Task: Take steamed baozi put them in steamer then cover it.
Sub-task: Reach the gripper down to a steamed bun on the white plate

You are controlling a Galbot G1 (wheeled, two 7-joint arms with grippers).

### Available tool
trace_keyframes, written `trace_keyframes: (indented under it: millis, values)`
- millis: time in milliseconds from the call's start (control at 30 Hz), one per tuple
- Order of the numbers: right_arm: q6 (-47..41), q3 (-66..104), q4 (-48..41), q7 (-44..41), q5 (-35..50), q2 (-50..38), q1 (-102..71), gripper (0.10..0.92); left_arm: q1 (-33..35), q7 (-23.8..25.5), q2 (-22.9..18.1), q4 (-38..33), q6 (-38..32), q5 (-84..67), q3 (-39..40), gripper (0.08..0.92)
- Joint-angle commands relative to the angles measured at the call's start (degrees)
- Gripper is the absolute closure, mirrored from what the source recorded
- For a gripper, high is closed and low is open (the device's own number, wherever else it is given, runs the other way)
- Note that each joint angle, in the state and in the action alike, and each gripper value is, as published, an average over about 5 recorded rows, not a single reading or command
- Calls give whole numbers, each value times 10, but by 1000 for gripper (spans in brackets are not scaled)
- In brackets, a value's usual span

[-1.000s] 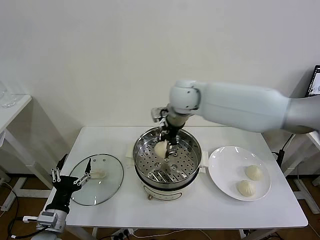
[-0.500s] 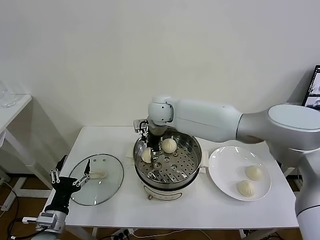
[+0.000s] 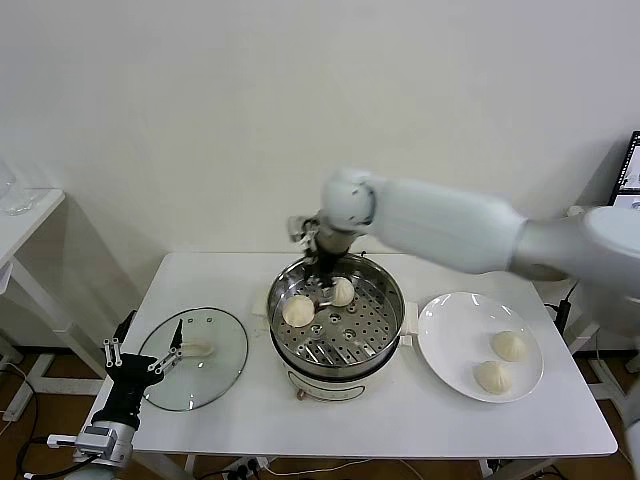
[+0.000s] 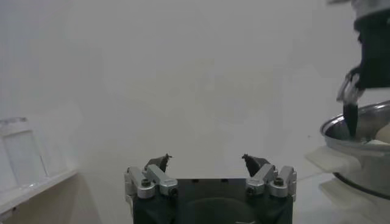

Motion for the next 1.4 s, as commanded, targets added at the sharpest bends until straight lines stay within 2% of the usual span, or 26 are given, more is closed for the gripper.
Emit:
trace_keyframes:
  millis: [33,300,567,933,1400]
  values:
    - [84,-20,108,-76,-50,-276,74,203,2,0,3,5,-1,7,6,177]
    - [171,-5,114,-98,-173,-392,-51,203,9,0,3,-5,-1,12,17,177]
    - [218,190,40,-70,-294,-380,-320,203,16,0,1,-10,-4,14,15,177]
    - [226,269,-28,-31,-304,-311,-397,203,11,-2,-3,0,-4,17,15,177]
    - [217,287,-23,-47,-287,-310,-414,203,3,-2,-3,18,-4,19,15,177]
